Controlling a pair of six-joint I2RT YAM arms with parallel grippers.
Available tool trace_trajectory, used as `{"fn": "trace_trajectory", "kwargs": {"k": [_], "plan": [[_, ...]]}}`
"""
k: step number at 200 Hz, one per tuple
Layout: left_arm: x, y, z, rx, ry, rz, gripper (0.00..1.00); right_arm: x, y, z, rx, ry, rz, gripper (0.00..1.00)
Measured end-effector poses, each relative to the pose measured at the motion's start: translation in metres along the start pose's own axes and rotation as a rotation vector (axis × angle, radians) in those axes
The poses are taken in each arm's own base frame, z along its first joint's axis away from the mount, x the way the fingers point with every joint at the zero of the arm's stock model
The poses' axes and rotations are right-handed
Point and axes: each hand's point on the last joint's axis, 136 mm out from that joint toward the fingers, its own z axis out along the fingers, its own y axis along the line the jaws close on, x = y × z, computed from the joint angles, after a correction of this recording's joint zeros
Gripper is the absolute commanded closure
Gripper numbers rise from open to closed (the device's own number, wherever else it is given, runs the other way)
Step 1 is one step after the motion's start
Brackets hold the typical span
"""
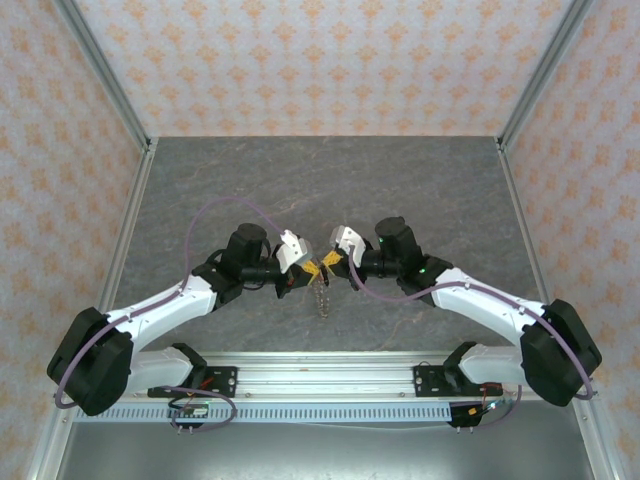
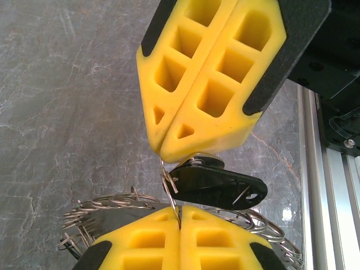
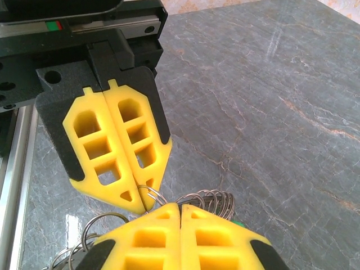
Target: Put the keys on the keyring
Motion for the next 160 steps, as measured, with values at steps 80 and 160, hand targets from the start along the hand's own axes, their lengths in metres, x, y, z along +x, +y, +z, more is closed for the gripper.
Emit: {"fn": "trace_trajectory", "kwargs": {"k": [80, 160], "plan": [[0.0, -0.002, 0.001, 0.007, 0.001, 0.024, 1.0, 0.008, 0.001, -0.003, -0.015, 0.105, -0.071, 1.0], [0.002, -0.005, 0.002, 0.017, 0.008, 0.028, 1.0, 0.013, -0.002, -0.004, -0.007, 0.157, -0.087, 0.77]]}}
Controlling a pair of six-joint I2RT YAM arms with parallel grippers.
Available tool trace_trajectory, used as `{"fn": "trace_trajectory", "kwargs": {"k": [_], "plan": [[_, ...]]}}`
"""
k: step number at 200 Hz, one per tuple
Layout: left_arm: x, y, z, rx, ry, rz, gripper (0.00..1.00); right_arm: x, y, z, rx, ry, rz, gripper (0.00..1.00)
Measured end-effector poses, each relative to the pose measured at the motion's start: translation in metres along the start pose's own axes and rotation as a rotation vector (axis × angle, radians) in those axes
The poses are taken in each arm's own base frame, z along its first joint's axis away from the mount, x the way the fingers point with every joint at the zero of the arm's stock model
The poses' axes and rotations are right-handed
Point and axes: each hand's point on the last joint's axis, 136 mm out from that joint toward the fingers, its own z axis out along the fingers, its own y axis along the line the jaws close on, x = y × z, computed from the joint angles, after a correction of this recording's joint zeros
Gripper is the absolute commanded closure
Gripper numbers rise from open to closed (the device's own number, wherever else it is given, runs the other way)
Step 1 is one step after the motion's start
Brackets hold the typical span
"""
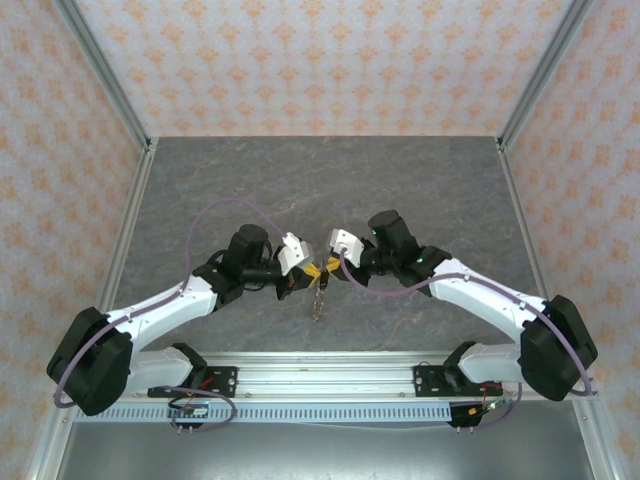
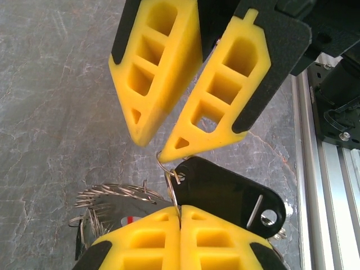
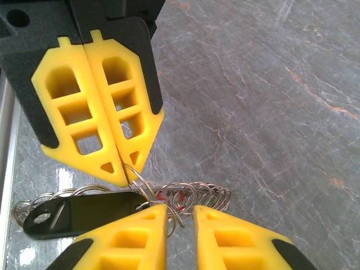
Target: Put the keys on the keyring
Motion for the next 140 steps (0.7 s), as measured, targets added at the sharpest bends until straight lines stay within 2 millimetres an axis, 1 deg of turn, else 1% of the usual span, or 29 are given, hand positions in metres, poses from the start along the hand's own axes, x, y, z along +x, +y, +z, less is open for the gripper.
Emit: {"fn": "trace_trajectory", "kwargs": {"k": [10, 27, 46, 63, 76, 92, 115, 140], "plan": [[0.0, 0.0, 0.0, 0.0, -0.001, 0.001, 1.0, -0.002, -0.002, -0.004, 0.02, -0.005, -0.002, 0.73], [-0.001, -0.001, -0.001, 0.0, -0.001, 0.004, 1.0, -0.005, -0.006, -0.013, 0.068, -0.015, -0.002, 0.73], [0.001, -0.001, -0.001, 0.001, 0.003, 0.001, 1.0, -0.012, -0.009, -0.024, 0.107, -0.041, 0.002, 0.72], [0.001, -0.001, -0.001, 0.001, 0.004, 0.0, 1.0, -0.017, -0.007, -0.028, 0.111, -0.076, 0.015, 0.7], [0.001, -0.001, -0.001, 0.001, 0.004, 0.0, 1.0, -0.017, -0.004, -0.028, 0.097, -0.102, 0.032, 0.66], [0.0, -0.001, -0.001, 0.001, 0.003, 0.0, 1.0, -0.013, 0.001, -0.024, 0.077, -0.12, 0.064, 0.66], [0.0, -0.002, -0.002, 0.005, 0.001, 0.001, 1.0, -0.008, 0.006, -0.02, 0.046, -0.124, 0.087, 0.68], [-0.001, -0.005, -0.002, 0.02, -0.001, 0.0, 1.0, -0.014, 0.009, -0.016, 0.018, -0.155, 0.08, 0.72]]}}
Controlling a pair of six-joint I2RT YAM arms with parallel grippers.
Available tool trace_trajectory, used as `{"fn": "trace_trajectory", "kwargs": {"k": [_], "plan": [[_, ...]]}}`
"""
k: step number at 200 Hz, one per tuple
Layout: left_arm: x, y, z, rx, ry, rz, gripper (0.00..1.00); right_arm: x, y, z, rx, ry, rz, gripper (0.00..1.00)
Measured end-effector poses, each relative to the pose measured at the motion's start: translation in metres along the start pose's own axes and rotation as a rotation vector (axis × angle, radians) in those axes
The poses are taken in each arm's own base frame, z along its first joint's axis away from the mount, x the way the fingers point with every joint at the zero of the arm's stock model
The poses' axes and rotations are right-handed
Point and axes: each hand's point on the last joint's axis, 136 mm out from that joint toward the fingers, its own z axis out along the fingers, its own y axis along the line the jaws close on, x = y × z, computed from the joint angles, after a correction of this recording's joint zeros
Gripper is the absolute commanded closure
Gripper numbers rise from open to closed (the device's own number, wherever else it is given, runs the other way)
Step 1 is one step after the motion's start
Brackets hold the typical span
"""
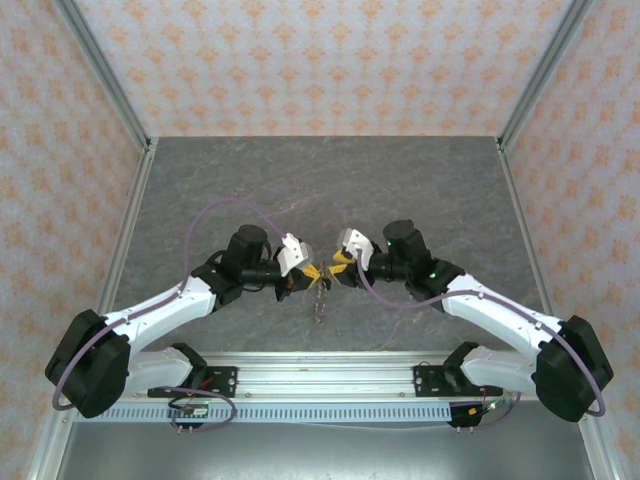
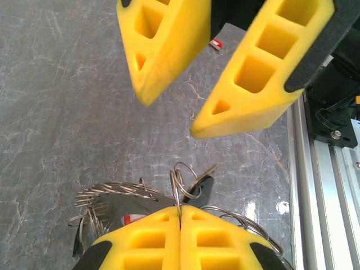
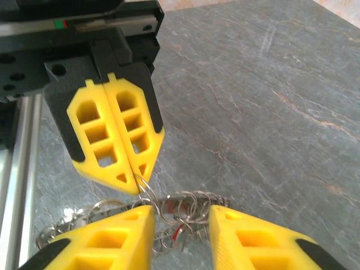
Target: Put the keys on the keyring
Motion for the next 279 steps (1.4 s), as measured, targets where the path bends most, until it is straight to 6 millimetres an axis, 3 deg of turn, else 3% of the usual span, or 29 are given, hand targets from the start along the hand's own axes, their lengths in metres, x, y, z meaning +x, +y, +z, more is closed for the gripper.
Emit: {"fn": "trace_trajectory", "kwargs": {"k": [75, 164, 177, 206, 223, 233, 279], "plan": [[-0.002, -0.003, 0.0, 0.009, -0.004, 0.002, 1.0, 0.013, 0.01, 0.016, -0.1, 0.021, 0.005, 0.77], [-0.003, -0.004, 0.0, 0.012, -0.008, 0.004, 1.0, 0.01, 0.009, 0.018, -0.096, 0.003, 0.013, 0.78], [-0.004, -0.004, -0.001, 0.011, -0.009, 0.005, 1.0, 0.013, 0.008, 0.019, -0.098, 0.009, 0.016, 0.8], [-0.002, -0.004, -0.002, 0.004, 0.001, -0.002, 1.0, 0.015, 0.01, 0.022, -0.113, 0.014, 0.01, 1.0], [-0.001, -0.003, -0.003, -0.004, 0.005, -0.003, 1.0, 0.015, 0.01, 0.022, -0.113, 0.014, 0.006, 1.0], [-0.001, -0.002, -0.004, -0.016, 0.006, -0.002, 0.94, 0.015, 0.01, 0.022, -0.114, 0.014, 0.003, 1.0], [-0.004, 0.0, -0.007, -0.035, -0.002, 0.007, 0.87, 0.012, 0.013, 0.015, -0.121, 0.021, -0.008, 1.0]]}}
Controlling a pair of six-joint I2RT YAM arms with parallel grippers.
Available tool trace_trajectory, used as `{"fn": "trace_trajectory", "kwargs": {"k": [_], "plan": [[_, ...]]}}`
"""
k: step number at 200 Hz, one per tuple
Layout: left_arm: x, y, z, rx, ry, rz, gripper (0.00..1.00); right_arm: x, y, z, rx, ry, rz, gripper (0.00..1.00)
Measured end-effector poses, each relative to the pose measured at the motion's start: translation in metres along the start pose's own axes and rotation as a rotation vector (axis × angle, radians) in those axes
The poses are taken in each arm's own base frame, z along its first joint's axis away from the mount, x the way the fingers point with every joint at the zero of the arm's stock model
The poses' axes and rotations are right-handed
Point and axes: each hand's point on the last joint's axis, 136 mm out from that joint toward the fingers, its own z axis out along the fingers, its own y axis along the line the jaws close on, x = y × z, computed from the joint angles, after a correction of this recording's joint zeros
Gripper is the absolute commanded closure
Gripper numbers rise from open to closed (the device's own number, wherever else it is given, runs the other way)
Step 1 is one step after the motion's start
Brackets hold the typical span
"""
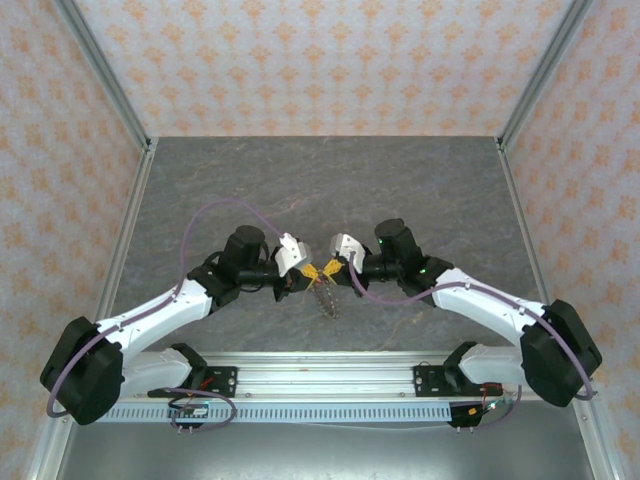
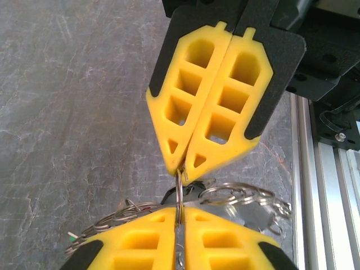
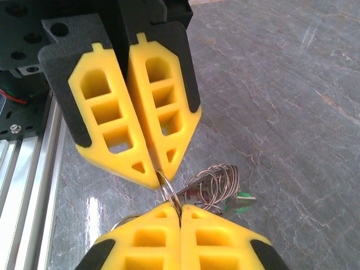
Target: Put the keys on the keyring
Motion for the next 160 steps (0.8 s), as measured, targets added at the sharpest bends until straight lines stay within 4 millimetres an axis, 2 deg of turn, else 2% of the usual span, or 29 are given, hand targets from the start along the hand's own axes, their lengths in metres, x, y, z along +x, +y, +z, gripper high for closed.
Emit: {"fn": "trace_trajectory", "kwargs": {"k": [95, 118, 137, 160], "plan": [[-0.005, -0.008, 0.006, 0.041, 0.022, 0.039, 0.8, -0.003, 0.009, -0.001, -0.015, 0.074, -0.046, 1.0], [-0.004, -0.008, 0.009, 0.06, 0.04, 0.042, 0.87, -0.001, 0.008, -0.001, -0.009, 0.081, -0.049, 1.0], [-0.001, -0.009, 0.011, 0.072, 0.052, 0.044, 1.0, 0.0, 0.007, -0.001, -0.004, 0.087, -0.048, 1.0], [-0.001, -0.007, 0.011, 0.065, 0.055, 0.047, 1.0, 0.002, 0.005, -0.001, 0.007, 0.093, -0.047, 0.99]]}}
